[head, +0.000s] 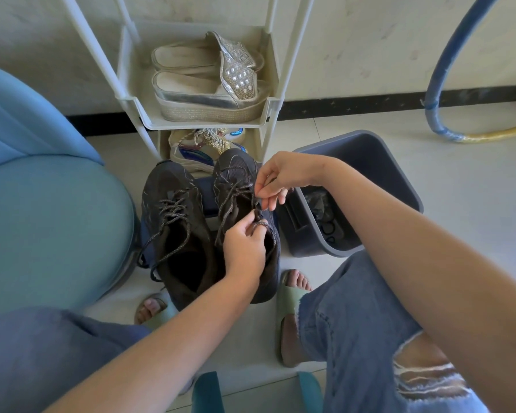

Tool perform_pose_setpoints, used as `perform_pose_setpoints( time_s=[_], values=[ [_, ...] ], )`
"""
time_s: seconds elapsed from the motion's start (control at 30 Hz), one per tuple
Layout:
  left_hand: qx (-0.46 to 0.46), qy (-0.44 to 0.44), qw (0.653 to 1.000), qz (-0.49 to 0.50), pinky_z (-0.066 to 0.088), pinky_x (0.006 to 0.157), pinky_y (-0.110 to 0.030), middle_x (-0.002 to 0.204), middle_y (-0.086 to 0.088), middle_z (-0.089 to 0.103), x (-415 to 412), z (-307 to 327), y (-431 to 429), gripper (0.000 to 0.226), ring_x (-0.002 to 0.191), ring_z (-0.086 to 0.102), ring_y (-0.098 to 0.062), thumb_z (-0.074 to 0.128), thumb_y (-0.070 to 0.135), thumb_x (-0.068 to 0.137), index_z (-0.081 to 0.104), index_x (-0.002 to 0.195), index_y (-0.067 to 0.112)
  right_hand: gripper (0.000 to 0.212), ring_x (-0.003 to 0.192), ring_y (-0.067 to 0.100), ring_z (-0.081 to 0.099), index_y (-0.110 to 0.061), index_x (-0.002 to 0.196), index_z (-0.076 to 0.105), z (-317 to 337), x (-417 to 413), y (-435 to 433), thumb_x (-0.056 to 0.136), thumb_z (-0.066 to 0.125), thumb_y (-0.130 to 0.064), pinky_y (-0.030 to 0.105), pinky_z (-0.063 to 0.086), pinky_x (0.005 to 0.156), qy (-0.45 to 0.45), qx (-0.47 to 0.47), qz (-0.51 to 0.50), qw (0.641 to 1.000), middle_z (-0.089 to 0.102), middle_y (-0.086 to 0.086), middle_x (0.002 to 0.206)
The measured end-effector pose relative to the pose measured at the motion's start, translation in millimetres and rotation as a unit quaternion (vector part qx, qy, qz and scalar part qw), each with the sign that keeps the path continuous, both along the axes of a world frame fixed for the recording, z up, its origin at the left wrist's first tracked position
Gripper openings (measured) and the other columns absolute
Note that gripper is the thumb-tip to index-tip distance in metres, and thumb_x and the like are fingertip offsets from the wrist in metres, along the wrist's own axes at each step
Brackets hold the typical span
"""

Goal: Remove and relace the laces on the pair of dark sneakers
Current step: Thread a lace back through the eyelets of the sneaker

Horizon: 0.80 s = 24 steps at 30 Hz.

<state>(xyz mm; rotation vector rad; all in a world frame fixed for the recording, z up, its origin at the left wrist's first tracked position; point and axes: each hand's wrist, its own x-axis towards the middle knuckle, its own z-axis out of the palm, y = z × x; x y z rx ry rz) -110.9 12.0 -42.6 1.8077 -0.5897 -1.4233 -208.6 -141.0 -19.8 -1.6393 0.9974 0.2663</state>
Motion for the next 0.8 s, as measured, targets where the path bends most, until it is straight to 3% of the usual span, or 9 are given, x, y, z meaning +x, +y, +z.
perform_pose_setpoints(
  time_s=[0.33,0.57,0.6,0.63,0.67,0.7,0.77,0.8],
  values=[
    [0.026,0.059,0.996,0.054,0.036,0.105,-0.048,0.131,-0.029,0.047,-0.1,6.7,-5.5,0.04,0.125,0.04,-0.043,0.054,0.005,0.094,0.052,0.134,0.008,0.008,0.059,0.001,0.058,-0.01,0.088,0.069,-8.1,3.1,2.8,0.091,0.062,-0.012,0.014,0.05,0.06,0.033,-0.052,0.029,0.998,0.069,-0.001,0.077],
    [0.03,0.067,0.996,0.057,0.036,0.105,-0.048,0.131,-0.029,0.047,-0.3,10.8,-5.3,0.038,0.123,0.043,-0.045,0.052,0.004,0.094,0.054,0.132,0.008,0.009,0.059,0.007,0.054,-0.01,0.088,0.07,-8.6,3.9,2.3,0.091,0.063,-0.015,0.012,0.047,0.057,0.046,-0.051,0.042,0.997,0.068,0.002,0.078],
    [0.028,0.069,0.996,0.058,0.036,0.104,-0.049,0.13,-0.029,0.047,0.0,10.5,-5.3,0.038,0.126,0.032,-0.041,0.052,0.004,0.095,0.054,0.132,0.008,0.009,0.059,0.007,0.054,-0.01,0.087,0.07,-7.8,3.3,2.5,0.091,0.063,-0.015,0.012,0.047,0.057,0.046,-0.05,0.043,0.997,0.068,0.002,0.078],
    [0.026,0.07,0.995,0.06,0.036,0.104,-0.049,0.129,-0.03,0.047,0.1,10.6,-5.2,0.038,0.121,0.049,-0.042,0.052,0.004,0.095,0.054,0.132,0.008,0.009,0.057,0.004,0.054,-0.011,0.087,0.069,-7.5,2.9,2.6,0.092,0.063,-0.015,0.012,0.047,0.057,0.046,-0.052,0.046,0.997,0.068,0.001,0.077],
    [0.024,0.071,0.995,0.062,0.037,0.103,-0.049,0.128,-0.03,0.048,0.4,10.2,-5.2,0.038,0.092,0.045,-0.015,0.052,0.004,0.095,0.055,0.132,0.009,0.009,0.054,0.0,0.054,-0.011,0.086,0.068,-6.7,3.2,2.4,0.092,0.062,-0.014,0.012,0.047,0.057,0.046,-0.055,0.049,0.996,0.067,0.0,0.076],
    [0.023,0.07,0.995,0.063,0.037,0.103,-0.049,0.128,-0.03,0.048,0.4,10.5,-5.5,0.037,0.115,0.026,-0.017,0.052,0.003,0.095,0.055,0.131,0.009,0.009,0.052,-0.003,0.054,-0.011,0.086,0.068,-6.2,3.6,2.0,0.092,0.062,-0.013,0.012,0.047,0.057,0.048,-0.059,0.054,0.996,0.067,-0.002,0.074],
    [0.024,0.069,0.995,0.064,0.036,0.103,-0.05,0.127,-0.032,0.046,0.6,10.3,-6.3,0.036,0.124,0.031,-0.039,0.052,0.003,0.095,0.057,0.13,0.009,0.01,0.054,-0.002,0.055,-0.012,0.085,0.068,-6.2,5.5,1.3,0.092,0.062,-0.013,0.015,0.048,0.06,0.052,-0.062,0.064,0.995,0.067,-0.002,0.074],
    [0.023,0.068,0.995,0.063,0.035,0.103,-0.05,0.127,-0.033,0.046,0.6,10.8,-6.4,0.037,0.124,0.027,-0.035,0.051,0.002,0.094,0.057,0.13,0.009,0.01,0.056,0.002,0.056,-0.013,0.084,0.068,-6.3,6.5,1.2,0.092,0.062,-0.013,0.017,0.049,0.062,0.054,-0.062,0.069,0.994,0.067,-0.001,0.074]
  ],
)
